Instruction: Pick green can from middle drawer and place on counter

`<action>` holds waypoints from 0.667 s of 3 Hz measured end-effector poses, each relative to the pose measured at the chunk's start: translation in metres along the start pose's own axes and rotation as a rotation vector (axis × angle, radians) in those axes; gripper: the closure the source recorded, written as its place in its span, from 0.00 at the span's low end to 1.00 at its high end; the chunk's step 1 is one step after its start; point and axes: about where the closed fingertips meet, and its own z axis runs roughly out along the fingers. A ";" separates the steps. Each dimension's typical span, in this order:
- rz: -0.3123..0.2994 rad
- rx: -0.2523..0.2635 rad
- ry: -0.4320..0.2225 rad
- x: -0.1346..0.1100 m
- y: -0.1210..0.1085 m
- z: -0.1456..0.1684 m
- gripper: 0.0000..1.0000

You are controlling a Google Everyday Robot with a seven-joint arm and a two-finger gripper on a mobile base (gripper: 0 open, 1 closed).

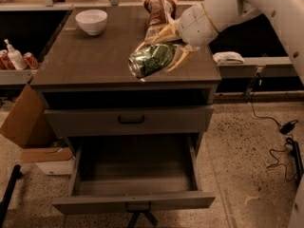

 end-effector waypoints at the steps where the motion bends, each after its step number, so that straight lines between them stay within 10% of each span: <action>1: -0.001 -0.002 0.000 0.000 0.001 0.001 1.00; 2: 0.037 0.022 0.022 0.002 -0.004 0.008 1.00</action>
Offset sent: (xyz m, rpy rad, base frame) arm 0.0151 0.0140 -0.0070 0.0056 0.0179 -0.1549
